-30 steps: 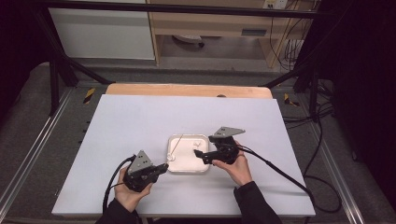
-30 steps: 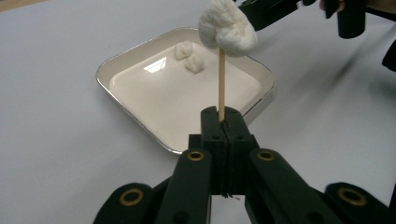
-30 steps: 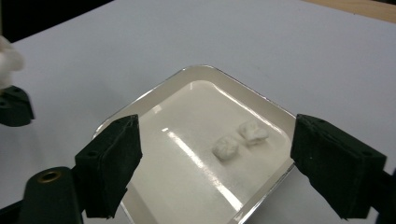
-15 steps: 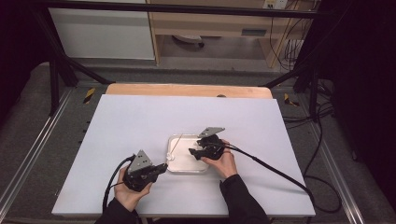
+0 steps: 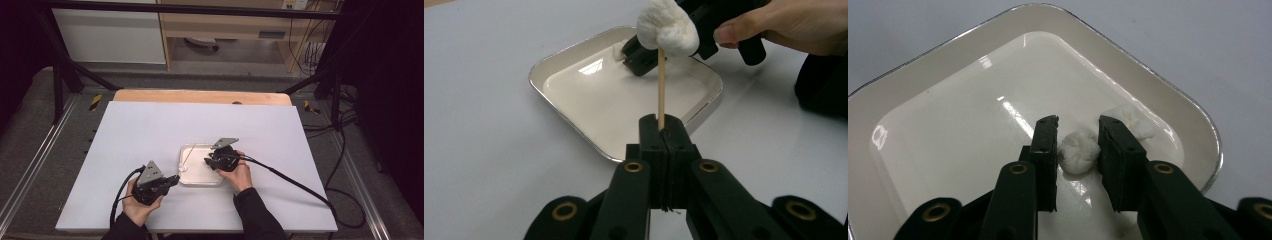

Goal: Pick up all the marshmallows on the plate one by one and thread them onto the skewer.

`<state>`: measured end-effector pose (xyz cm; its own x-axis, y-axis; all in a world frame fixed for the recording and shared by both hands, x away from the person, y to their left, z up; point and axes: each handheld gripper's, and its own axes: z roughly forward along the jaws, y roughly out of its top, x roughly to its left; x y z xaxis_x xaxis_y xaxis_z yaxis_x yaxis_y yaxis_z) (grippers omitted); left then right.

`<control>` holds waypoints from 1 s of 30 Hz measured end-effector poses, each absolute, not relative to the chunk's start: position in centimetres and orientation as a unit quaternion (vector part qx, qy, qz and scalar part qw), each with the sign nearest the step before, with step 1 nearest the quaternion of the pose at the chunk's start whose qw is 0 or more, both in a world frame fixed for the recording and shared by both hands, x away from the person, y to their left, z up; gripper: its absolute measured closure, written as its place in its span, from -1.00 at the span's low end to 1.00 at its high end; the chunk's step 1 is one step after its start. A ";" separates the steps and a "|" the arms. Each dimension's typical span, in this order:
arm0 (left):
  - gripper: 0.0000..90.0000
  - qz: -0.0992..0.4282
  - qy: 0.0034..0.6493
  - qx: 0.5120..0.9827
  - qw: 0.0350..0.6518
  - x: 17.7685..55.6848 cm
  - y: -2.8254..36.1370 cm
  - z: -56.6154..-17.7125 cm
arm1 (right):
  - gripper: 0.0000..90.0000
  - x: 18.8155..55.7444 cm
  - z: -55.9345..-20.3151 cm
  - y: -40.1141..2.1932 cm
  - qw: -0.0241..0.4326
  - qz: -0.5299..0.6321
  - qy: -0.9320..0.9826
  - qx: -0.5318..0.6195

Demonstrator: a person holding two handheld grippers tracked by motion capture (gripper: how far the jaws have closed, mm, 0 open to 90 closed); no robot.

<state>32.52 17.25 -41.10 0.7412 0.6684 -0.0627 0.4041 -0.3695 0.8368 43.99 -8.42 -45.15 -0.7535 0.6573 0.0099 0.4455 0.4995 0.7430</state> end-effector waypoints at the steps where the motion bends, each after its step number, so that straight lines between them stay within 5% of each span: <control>1: 0.98 0.145 0.329 0.815 0.455 32.5 17.2 -41.1 | 0.59 44.0 -45.2 -8.4 0.138 0.383 0.854 0.322; 9: 0.98 0.144 0.329 0.815 0.455 32.5 17.2 -41.1 | 0.63 43.3 -44.0 -8.6 0.129 0.402 0.849 0.318; 30: 0.98 0.140 0.304 0.825 0.456 31.9 16.1 -41.0 | 0.67 38.8 -33.7 -13.6 0.096 0.558 0.774 0.283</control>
